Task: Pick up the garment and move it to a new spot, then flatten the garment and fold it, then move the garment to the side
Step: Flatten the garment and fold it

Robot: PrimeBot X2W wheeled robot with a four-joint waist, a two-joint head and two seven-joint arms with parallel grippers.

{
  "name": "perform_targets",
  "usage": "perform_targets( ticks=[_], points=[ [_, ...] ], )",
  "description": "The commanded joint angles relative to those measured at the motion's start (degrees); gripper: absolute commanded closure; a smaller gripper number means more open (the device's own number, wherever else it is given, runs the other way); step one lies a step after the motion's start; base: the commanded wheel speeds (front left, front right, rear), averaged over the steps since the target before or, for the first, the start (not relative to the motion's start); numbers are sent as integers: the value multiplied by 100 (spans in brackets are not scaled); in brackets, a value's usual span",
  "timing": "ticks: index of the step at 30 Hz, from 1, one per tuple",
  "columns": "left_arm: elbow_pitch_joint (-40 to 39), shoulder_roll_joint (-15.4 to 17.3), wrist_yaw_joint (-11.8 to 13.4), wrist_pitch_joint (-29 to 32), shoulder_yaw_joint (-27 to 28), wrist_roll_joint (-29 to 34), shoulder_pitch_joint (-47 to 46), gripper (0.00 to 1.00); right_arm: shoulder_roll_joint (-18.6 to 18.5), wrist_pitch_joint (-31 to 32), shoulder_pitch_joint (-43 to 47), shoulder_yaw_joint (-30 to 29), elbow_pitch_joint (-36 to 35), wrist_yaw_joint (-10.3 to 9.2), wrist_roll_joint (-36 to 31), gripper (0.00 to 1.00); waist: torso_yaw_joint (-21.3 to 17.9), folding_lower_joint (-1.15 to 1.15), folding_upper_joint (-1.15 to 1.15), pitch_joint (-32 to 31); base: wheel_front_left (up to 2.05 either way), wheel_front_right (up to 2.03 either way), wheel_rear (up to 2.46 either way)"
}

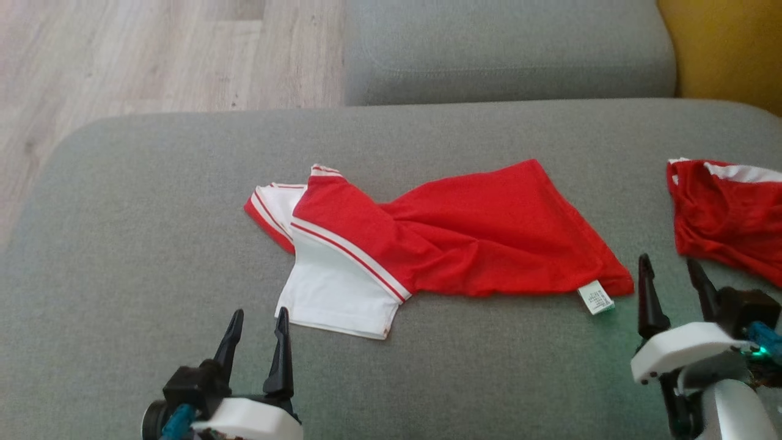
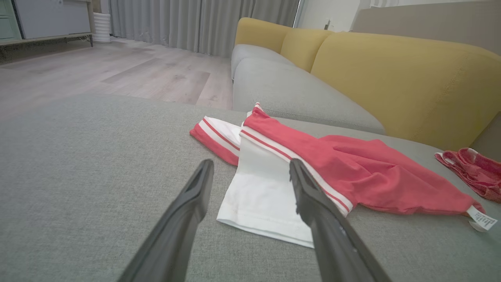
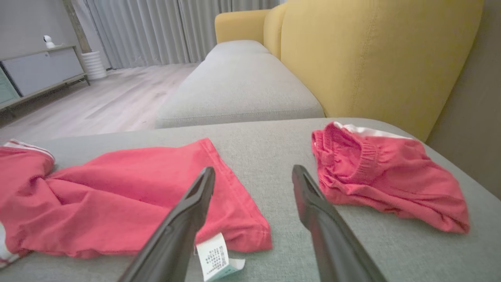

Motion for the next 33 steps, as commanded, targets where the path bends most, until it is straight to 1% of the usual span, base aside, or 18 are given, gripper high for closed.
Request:
perform_targets(
  ticks=[1, 6, 11, 17, 25, 29, 33],
  points=[
    [-142, 10, -9, -81, 190, -35, -172, 0, -30, -72, -44, 218, -289, 37, 33, 0, 28, 1, 0, -87, 0, 0, 0],
    [-88, -7, -21, -96, 194, -66, -149, 0, -22, -74, 130, 655, -625, 37, 361, 0, 102, 1, 0, -247, 0, 0, 0],
    [-39, 13, -11, -106, 262, -125, -97, 0, -22, -107, 345, 872, -657, 37, 649, 0, 149, 1, 0, -296, 0, 0, 0],
    [-24, 40, 8, -115, 294, -139, -77, 0, -21, -148, 433, 966, -630, 37, 712, 0, 137, 1, 0, -277, 0, 0, 0],
    [-6, 61, 22, -93, 254, -127, -145, 0, -21, -129, 396, 930, -680, 37, 621, 0, 56, 1, 0, -198, 0, 0, 0],
    [105, 100, 27, 27, 217, -100, -292, 0, -21, -134, 353, 925, -721, 37, 599, 0, 10, 1, 0, -104, 0, 0, 0],
    [432, 59, 25, 278, 140, -97, -570, 0, -21, -100, 314, 987, -772, 37, 567, 0, -68, 1, 0, 20, 0, 0, 0]
  ],
)
